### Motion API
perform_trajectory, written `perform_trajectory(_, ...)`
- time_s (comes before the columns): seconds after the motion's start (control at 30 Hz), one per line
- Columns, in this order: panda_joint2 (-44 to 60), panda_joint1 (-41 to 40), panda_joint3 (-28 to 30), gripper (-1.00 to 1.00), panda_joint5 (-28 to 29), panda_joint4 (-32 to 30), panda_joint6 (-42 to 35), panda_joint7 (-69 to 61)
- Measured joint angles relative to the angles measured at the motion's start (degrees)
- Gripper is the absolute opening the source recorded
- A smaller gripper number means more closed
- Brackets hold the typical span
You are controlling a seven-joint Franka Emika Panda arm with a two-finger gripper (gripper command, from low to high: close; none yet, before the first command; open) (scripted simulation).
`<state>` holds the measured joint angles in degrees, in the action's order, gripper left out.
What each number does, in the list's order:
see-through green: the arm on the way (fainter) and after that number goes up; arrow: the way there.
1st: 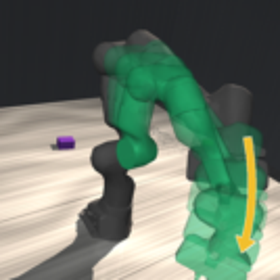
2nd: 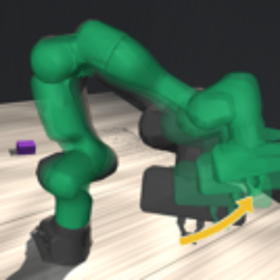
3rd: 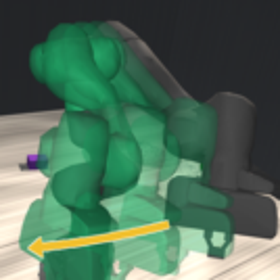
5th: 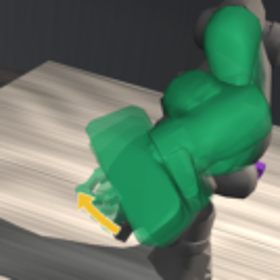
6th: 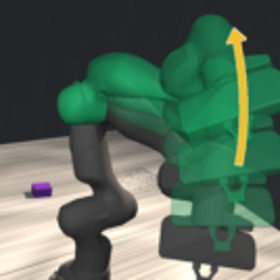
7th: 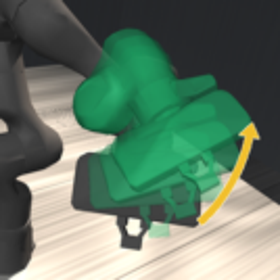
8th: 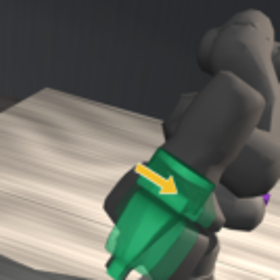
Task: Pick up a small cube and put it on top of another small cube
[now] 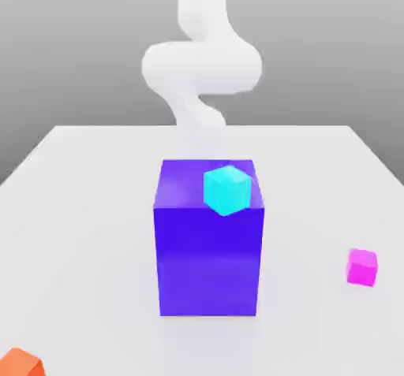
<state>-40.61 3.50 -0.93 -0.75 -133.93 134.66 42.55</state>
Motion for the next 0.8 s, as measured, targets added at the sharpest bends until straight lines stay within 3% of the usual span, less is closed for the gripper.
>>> perform_trajectory(0.47, 29.29, 17.36, -9.23, 0.0, -1.9, -12.07, 16.14, -16.76)
perform_trajectory(0.67, 41.96, 25.04, -13.53, 0.0, 2.41, -17.2, 23.02, -20.22)
perform_trajectory(0.8, 50.52, 28.98, -12.22, 0.0, 8.34, -18.89, 28.11, -18.91)
